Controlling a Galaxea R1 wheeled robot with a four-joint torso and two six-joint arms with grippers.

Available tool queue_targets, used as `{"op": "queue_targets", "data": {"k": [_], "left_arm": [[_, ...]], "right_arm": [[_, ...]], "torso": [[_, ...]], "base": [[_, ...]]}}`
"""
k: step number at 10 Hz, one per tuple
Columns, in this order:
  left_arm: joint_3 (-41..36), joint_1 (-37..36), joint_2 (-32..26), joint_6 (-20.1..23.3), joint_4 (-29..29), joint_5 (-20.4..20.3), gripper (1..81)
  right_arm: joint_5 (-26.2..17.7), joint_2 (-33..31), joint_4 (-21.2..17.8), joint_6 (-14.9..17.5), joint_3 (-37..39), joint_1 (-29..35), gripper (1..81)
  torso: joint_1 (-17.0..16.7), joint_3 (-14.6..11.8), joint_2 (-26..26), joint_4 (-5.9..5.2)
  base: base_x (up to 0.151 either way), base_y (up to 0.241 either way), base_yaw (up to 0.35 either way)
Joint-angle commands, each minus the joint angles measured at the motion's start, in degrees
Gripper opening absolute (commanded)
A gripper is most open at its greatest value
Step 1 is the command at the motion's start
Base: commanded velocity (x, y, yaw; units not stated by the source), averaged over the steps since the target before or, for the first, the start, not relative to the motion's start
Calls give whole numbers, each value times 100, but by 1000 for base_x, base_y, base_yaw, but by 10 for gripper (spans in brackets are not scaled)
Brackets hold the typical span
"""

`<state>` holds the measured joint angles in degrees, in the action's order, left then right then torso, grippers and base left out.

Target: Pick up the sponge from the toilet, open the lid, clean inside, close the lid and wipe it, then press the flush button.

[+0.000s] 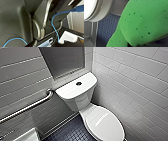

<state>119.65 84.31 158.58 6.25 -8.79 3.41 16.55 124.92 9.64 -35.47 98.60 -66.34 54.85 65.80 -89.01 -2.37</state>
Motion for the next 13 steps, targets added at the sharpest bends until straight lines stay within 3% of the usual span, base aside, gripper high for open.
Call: {"op": "queue_targets", "data": {"k": [1,4,6,8,13], "left_arm": [[-161,134,-36,78,-26,485,811],[-231,134,-27,130,-18,458,811],[-258,134,-9,139,-26,458,811],[-258,134,-10,148,-26,458,811],[-240,134,-1,148,-26,450,811]], "right_arm": [[349,-665,28,5,-505,-385,10],[261,-1500,265,49,-2333,-350,10],[235,-1826,319,304,-3030,-174,10],[-28,-1959,319,331,-3479,167,10],[-1770,-1397,-41,322,-3779,2257,10]], "torso": [[0,0,0,0],[0,0,0,0],[0,-2,0,0],[0,-2,-2,0],[0,-2,0,0]], "base": [[0,0,0],[0,0,0],[0,0,0],[0,0,0],[0,0,0]]}}
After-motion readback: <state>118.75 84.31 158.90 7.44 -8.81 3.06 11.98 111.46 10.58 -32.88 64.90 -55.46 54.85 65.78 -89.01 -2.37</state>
